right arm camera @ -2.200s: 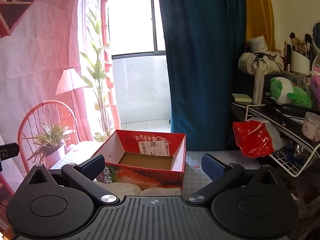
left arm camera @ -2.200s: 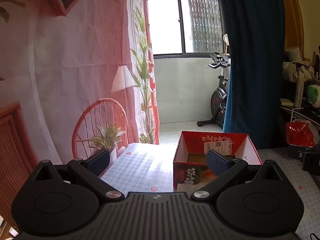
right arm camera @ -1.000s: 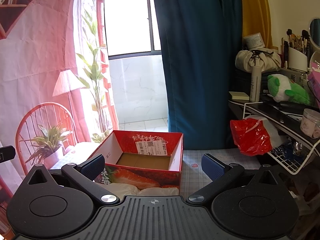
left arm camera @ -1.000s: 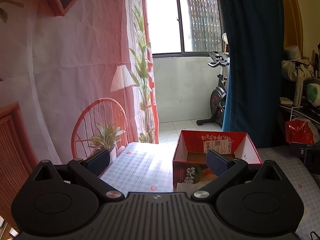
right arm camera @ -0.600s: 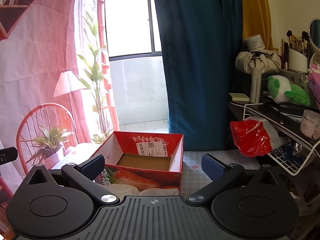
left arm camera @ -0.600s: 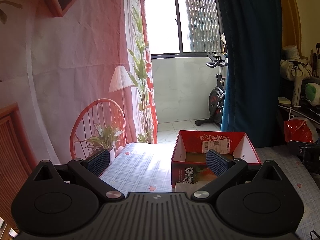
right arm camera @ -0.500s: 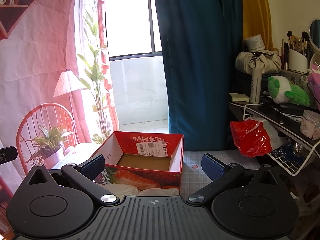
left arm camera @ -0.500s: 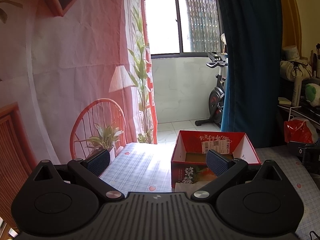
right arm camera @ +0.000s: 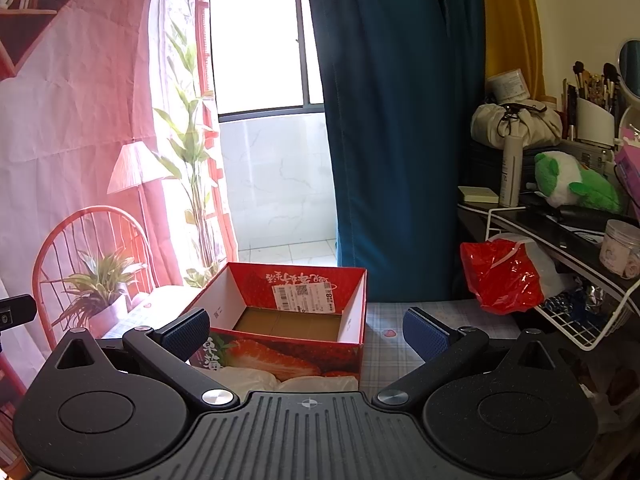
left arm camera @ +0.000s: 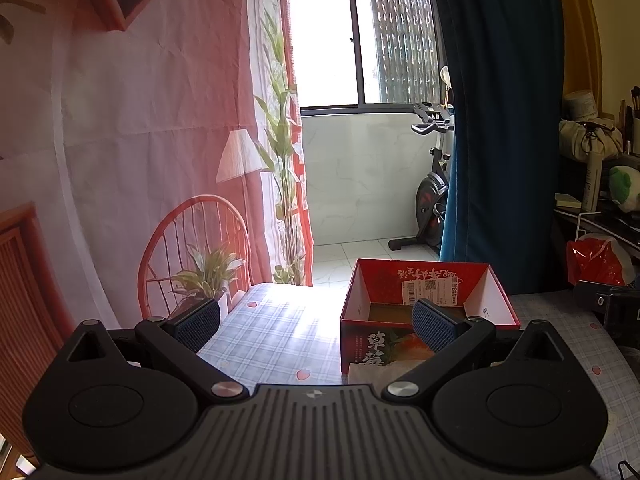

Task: Organize soft objects

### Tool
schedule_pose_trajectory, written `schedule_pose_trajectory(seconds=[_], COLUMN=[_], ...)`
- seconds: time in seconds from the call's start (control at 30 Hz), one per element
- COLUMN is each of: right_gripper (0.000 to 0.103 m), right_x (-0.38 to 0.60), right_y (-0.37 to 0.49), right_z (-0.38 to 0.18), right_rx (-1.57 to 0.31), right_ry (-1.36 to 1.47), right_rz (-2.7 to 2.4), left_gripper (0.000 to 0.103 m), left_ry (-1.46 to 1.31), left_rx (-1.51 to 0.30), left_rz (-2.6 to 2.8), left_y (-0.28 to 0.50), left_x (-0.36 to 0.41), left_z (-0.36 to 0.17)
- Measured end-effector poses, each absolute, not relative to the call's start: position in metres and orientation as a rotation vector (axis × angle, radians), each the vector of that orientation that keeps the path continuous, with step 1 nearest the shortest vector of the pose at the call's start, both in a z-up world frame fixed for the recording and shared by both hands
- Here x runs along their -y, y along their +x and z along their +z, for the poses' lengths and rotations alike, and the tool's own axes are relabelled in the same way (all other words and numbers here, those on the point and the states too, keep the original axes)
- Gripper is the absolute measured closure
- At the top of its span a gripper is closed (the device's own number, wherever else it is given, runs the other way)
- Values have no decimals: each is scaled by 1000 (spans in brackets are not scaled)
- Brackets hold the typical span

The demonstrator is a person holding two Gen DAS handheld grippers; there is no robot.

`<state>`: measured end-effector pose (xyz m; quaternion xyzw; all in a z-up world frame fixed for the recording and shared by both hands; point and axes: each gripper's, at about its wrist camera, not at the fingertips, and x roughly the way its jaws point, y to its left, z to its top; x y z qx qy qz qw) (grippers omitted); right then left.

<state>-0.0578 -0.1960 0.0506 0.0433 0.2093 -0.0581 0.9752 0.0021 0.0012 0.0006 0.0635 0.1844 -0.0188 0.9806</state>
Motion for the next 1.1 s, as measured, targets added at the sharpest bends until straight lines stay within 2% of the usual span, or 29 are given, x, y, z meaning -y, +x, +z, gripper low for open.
schedule_pose_trajectory(seconds=[0.87, 1.1], right_gripper=[0, 0], right_x=[197, 208], right_y=[-60, -57], right_z=[52, 34], right_rx=[-411, -427], right_ry=[97, 198], right_rz=[-112, -49], left_gripper=[0, 0], left_ry=[124, 131], left_rx=[-365, -368], left_rz=[-40, -28], left_y=[1, 9], left_x=[-1, 0], left_z=[-1, -21])
